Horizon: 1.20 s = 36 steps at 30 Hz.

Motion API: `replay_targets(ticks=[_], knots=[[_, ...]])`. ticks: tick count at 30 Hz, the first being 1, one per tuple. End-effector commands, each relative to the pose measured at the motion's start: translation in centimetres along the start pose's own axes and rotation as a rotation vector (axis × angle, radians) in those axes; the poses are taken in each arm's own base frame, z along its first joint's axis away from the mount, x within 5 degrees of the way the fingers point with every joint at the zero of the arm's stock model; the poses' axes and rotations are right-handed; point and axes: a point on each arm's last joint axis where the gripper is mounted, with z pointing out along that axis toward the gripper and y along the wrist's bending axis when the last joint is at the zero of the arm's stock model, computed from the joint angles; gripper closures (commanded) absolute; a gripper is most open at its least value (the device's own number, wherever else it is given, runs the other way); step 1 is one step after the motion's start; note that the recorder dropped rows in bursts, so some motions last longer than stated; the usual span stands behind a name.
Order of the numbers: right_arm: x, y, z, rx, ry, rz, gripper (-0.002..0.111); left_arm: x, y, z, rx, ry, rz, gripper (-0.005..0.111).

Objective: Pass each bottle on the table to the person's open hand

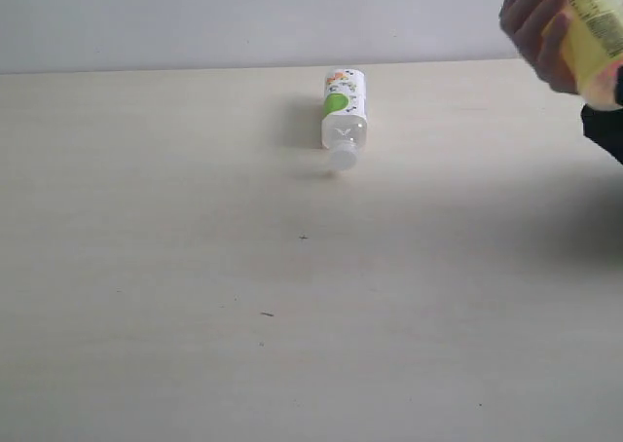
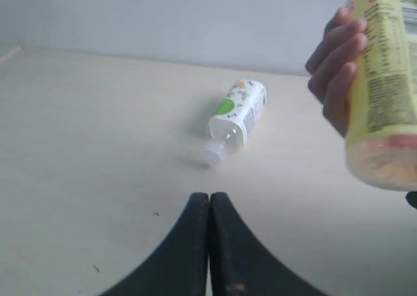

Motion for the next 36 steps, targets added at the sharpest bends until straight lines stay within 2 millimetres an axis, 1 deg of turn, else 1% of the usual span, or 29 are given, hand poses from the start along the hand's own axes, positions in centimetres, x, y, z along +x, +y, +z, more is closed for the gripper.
replay_targets(ticks=[1,4,7,10,14,18,19,21,25,36], knots=[[2.6,0.5,-3.6,-0.058,-0.115,0.010,0.108,0.1,0.0,0.0,0.000,-0.004,-0.007,0.107],[3.3,0.8,-5.6,-0.084,-0.193,0.010,0.108,0.1,0.0,0.0,0.000,-0.004,-0.007,0.107],[4.1,1.0,-7.0,-0.104,-0.212,0.003,0.108,0.1,0.0,0.0,0.000,-0.004,-0.007,0.107],[4.7,1.1,-7.8,-0.115,-0.223,-0.007,0.108,0.1,0.0,0.0,0.000,-0.004,-0.007,0.107],[4.9,1.2,-8.5,-0.124,-0.258,-0.010,0.108,0.1,0.0,0.0,0.000,-0.004,-0.007,0.107],[5.0,1.2,-8.6,-0.129,-0.254,-0.004,0.108,0.1,0.0,0.0,0.000,-0.004,-0.007,0.107],[5.5,1.3,-8.5,-0.132,-0.201,-0.010,0.108,0.1,0.0,0.0,0.000,-0.004,-0.007,0.107],[5.9,1.1,-8.4,-0.116,-0.157,-0.034,0.108,0.1,0.0,0.0,0.000,-0.004,-0.007,0.107],[5.9,0.6,-8.3,-0.050,-0.163,-0.092,0.108,0.1,0.0,0.0,0.000,-0.004,-0.007,0.107],[5.9,0.8,-8.4,-0.079,-0.159,-0.066,0.108,0.1,0.0,0.0,0.000,-0.004,-0.007,0.107]])
